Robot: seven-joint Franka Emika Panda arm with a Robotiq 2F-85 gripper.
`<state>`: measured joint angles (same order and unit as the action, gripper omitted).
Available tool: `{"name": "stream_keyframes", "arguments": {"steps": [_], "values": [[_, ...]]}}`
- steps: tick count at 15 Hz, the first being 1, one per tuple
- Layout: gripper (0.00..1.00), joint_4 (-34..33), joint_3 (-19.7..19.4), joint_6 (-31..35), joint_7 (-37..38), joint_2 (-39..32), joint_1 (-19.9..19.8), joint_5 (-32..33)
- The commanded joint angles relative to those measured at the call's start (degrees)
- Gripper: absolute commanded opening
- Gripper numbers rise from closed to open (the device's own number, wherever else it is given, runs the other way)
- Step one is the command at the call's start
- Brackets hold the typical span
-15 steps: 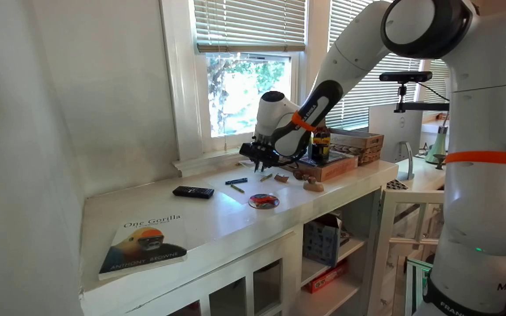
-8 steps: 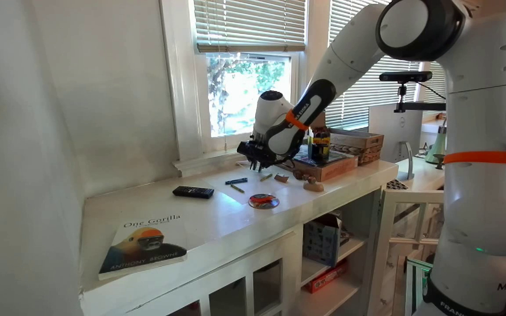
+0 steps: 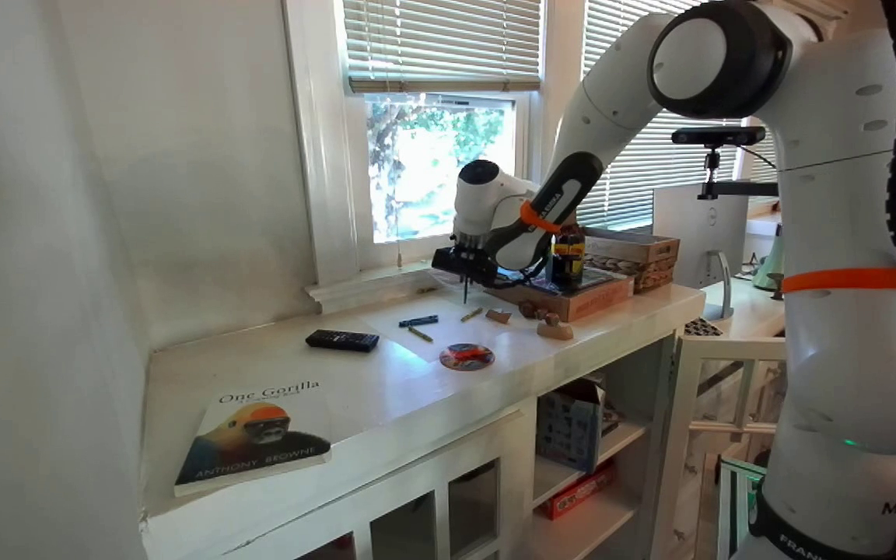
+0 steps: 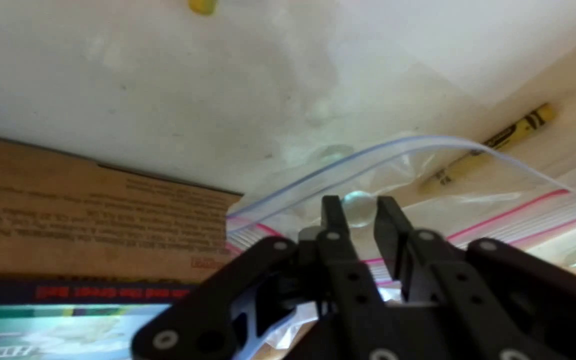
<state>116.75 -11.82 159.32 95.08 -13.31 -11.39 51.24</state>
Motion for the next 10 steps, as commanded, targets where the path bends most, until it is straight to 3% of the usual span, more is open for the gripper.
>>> {"name": "stream_keyframes", "arguments": {"steps": [1,2,3,5,10], "values": [[0.05,-2.8,-1.2,-1.4,3.9,-2.2,1.5,4.7],[0.05,-2.9,-1.0,-1.5,3.9,-2.5,1.5,4.7],[0.47,-3.1,-0.9,-1.7,3.9,-2.6,1.6,4.7],[0.55,-3.1,-0.7,-1.5,3.7,-2.8,1.8,4.4],[0.92,-1.7,1.6,-1.0,-0.1,-0.6,2.0,-0.3]]}}
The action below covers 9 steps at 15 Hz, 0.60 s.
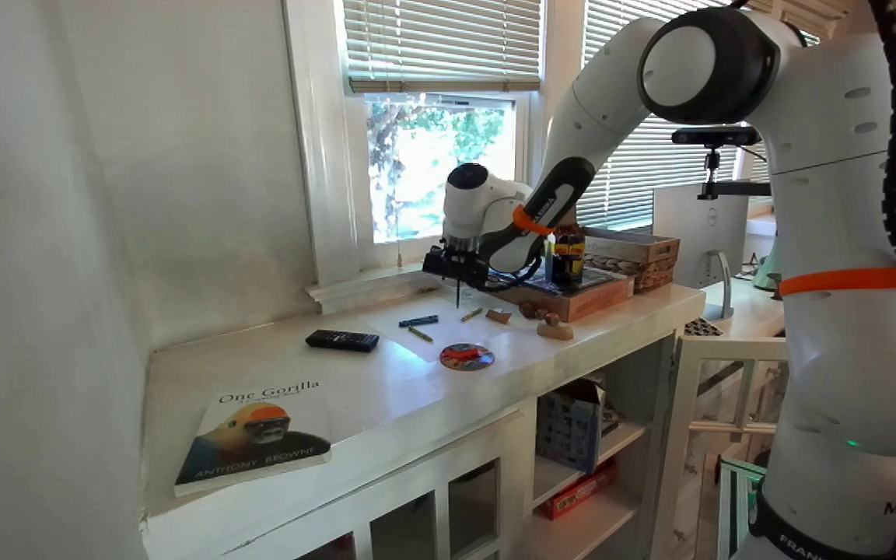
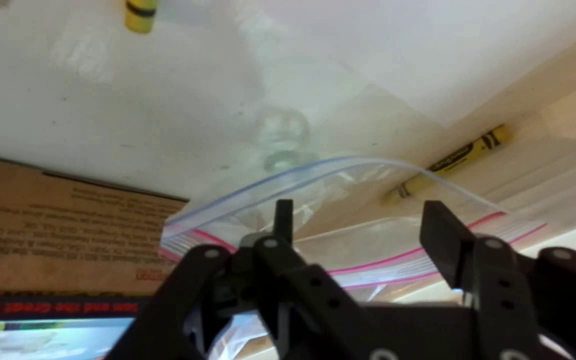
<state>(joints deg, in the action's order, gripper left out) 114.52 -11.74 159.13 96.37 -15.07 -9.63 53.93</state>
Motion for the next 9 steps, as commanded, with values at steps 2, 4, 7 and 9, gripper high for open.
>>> {"name": "stream_keyframes", "arguments": {"steps": [2,4,7,9], "values": [[1.0,2.3,4.5,-1.6,-6.5,2.8,-0.7,-9.8],[1.0,3.0,6.9,-1.9,-10.7,3.6,-1.2,-16.1],[1.0,3.2,4.5,-3.1,-16.2,5.0,2.8,-24.5],[1.0,2.4,2.9,-3.5,-16.7,5.8,4.4,-25.3]]}}
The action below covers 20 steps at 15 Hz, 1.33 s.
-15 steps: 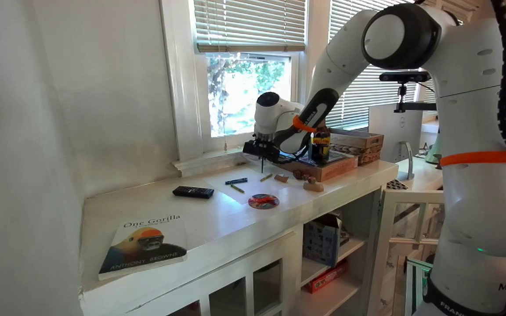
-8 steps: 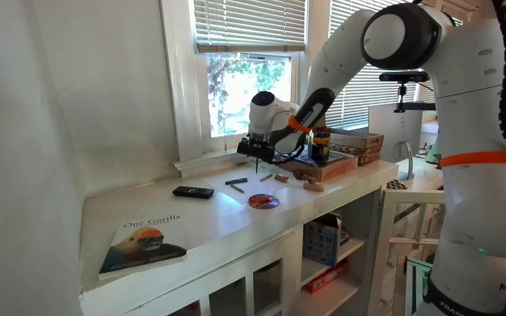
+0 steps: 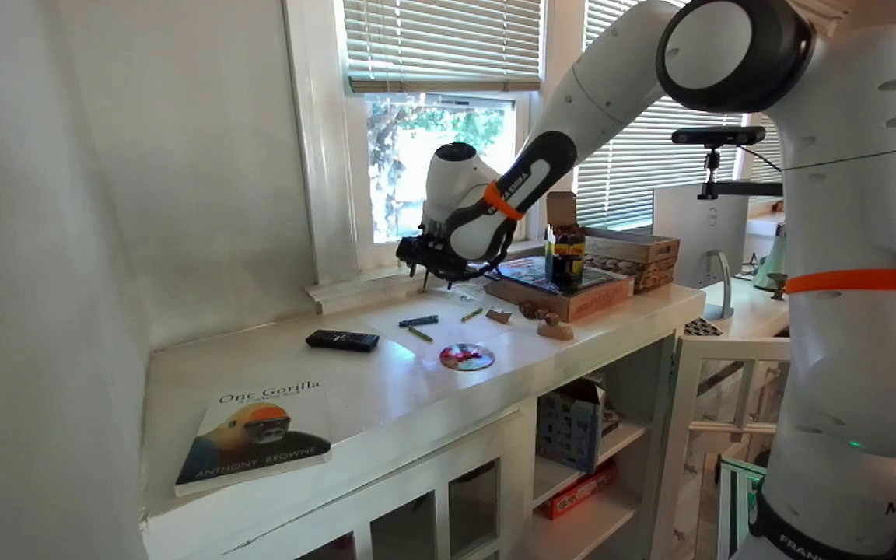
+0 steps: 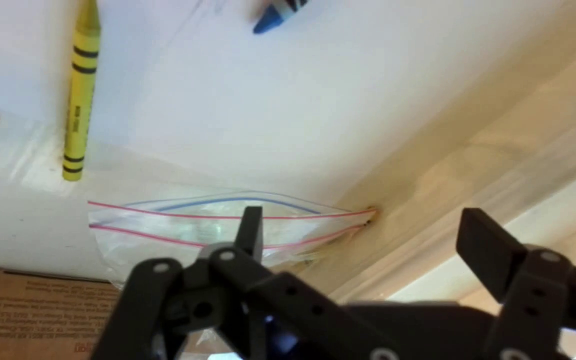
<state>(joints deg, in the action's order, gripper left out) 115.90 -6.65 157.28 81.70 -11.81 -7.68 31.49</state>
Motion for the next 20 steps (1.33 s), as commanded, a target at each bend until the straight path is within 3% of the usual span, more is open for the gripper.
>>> {"name": "stream_keyframes", "arguments": {"steps": [1,9,12,13,19,20], "values": [[1.0,0.4,-0.6,-1.2,-0.6,2.8,0.7,-0.3],[1.0,-6.2,-4.4,0.4,-6.4,1.4,-0.4,13.2],[1.0,-6.7,-4.8,3.7,-12.0,0.3,-1.4,13.7],[1.0,-5.5,-4.5,1.3,-10.1,2.0,-0.9,12.0],[1.0,-5.6,-4.5,1.6,-10.4,1.9,-1.0,12.0],[1.0,-5.7,-3.8,2.7,-12.5,1.3,-1.6,9.6]]}}
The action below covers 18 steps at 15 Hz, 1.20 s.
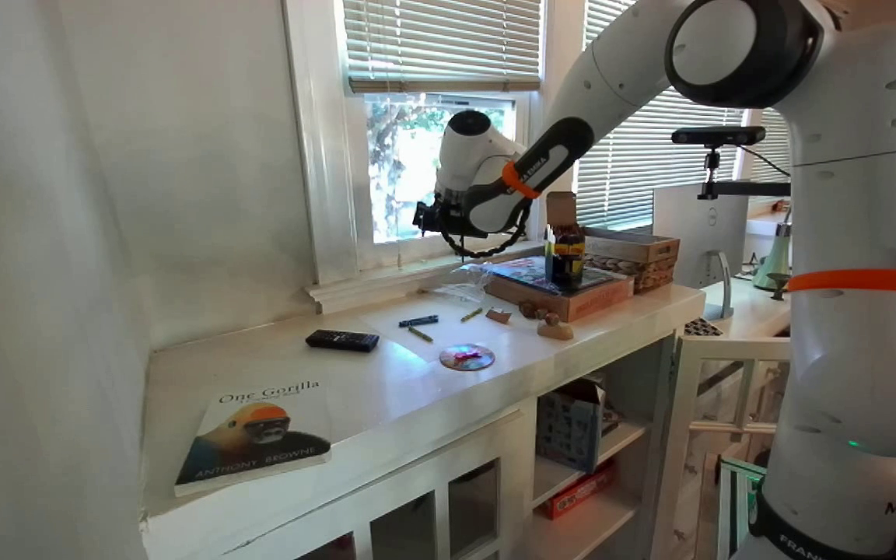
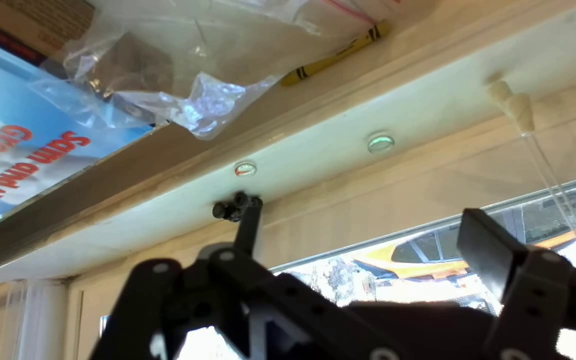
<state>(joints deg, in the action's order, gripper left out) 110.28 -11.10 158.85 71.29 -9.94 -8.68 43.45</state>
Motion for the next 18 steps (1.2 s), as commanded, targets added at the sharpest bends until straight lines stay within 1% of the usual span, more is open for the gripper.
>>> {"name": "stream_keyframes", "arguments": {"steps": [1,6,11,13,18], "values": [[1.0,-1.2,0.5,2.3,-3.0,-2.0,-0.8,-1.6],[1.0,-4.9,1.8,5.5,-12.3,-7.3,-3.1,-7.0],[1.0,-8.8,3.1,8.9,-20.2,-11.5,-5.5,-9.0],[1.0,-9.7,4.6,9.3,-23.8,-12.8,-6.6,-10.0],[1.0,-12.8,6.8,9.4,-29.1,-15.7,-8.5,-10.7]]}}
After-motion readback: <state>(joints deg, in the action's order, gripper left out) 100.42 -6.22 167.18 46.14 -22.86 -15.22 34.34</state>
